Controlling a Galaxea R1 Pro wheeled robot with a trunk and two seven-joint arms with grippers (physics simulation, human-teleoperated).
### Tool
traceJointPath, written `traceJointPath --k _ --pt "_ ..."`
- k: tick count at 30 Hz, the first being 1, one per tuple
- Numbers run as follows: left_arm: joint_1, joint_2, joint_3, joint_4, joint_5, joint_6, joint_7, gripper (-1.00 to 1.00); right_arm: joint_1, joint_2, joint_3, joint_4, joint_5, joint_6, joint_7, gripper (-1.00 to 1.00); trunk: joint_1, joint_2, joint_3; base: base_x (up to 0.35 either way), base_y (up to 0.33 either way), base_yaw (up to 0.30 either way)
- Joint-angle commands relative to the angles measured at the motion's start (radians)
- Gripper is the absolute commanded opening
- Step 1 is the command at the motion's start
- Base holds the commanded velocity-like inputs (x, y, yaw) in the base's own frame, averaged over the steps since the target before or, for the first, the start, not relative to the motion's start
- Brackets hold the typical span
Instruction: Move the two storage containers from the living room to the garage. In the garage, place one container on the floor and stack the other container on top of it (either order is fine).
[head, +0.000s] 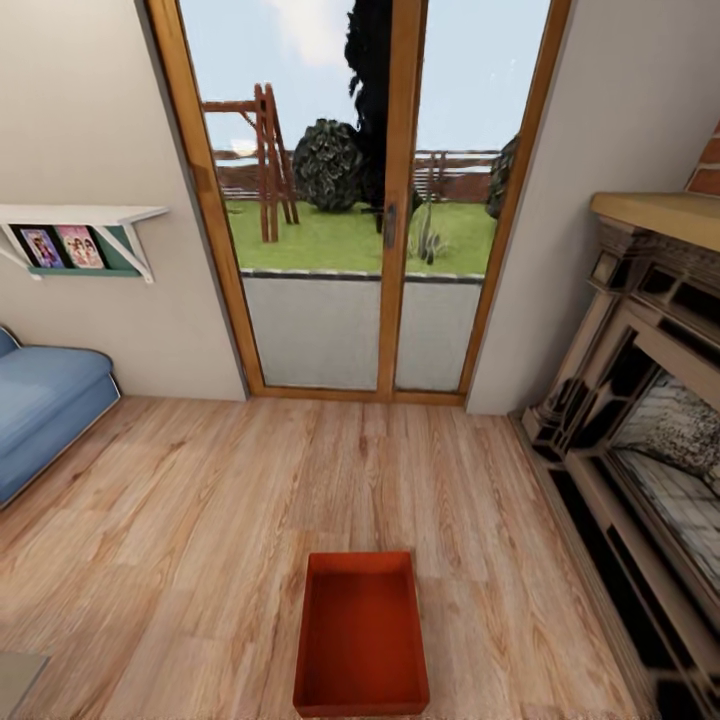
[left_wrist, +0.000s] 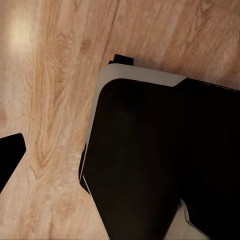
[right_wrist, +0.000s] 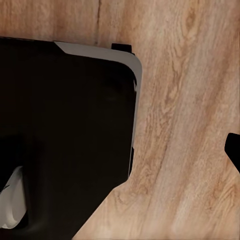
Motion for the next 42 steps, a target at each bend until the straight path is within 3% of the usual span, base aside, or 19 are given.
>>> traceJointPath --k 1,42 --pt "-0.001 0.0 -0.009 0.0 0.008 -0.003 0.002 1.0 -0.001 0.0 -0.002 0.003 0.01 -0.005 0.001 1.0 0.0 -0.002 -0.003 0.0 0.0 0.0" --pt "-0.001 0.0 -0.009 0.0 0.008 -0.003 0.002 1.0 -0.001 0.0 -0.002 0.003 0.01 -0.005 0.001 1.0 0.0 -0.002 -0.068 0.0 0.0 0.0"
